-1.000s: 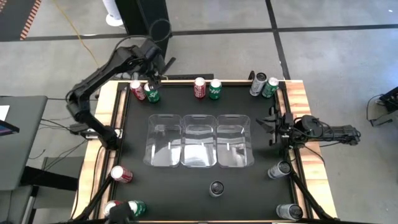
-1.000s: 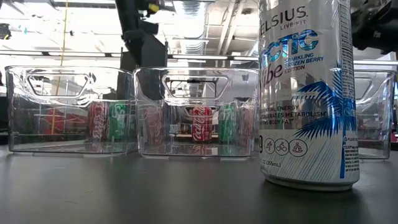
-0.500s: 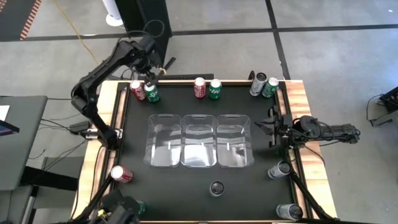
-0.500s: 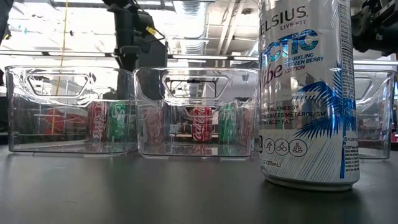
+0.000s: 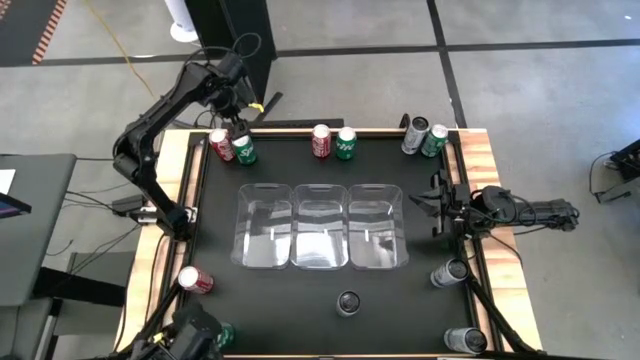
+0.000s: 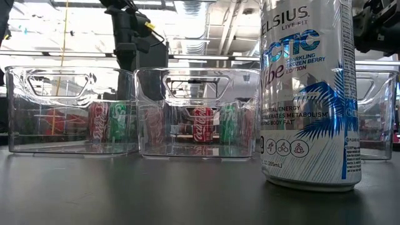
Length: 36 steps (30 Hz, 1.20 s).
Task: Sort soda cans
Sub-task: Put the top left green soda can into the left transparent bin
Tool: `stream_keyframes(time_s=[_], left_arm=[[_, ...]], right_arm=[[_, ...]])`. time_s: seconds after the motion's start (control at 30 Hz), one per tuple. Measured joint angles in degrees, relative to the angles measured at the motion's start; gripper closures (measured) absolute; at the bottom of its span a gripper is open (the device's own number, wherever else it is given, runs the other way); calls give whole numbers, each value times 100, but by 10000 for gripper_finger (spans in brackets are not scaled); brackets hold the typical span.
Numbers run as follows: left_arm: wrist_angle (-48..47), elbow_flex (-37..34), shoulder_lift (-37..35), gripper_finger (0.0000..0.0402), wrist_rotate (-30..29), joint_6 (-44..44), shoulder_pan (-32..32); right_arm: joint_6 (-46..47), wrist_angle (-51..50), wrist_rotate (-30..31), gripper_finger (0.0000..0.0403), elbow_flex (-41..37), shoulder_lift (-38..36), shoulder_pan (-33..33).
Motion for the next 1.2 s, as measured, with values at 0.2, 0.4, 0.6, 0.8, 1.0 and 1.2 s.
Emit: stream_keyframes(time_s=[0.2, 0.4, 0.6, 0.8, 1.0, 1.2], left_arm=[[5, -407, 0, 57, -7, 107, -35], [241, -901, 4, 49, -396, 57, -50], [372, -1215, 4, 48, -285, 146, -35], [706, -1602, 4, 48, -236, 168, -31], [1027, -1831, 4, 48, -205, 260, -12], [1211, -1965, 4, 48, -203, 242, 11]], right_arm=[[0, -4, 9, 374, 0, 0, 0], [0, -5, 11, 374, 0, 0, 0], [0, -4, 11, 374, 0, 0, 0], [0, -4, 11, 374, 0, 0, 0], [0, -5, 13, 374, 0, 0, 0], [0, -7, 13, 374, 0, 0, 0]])
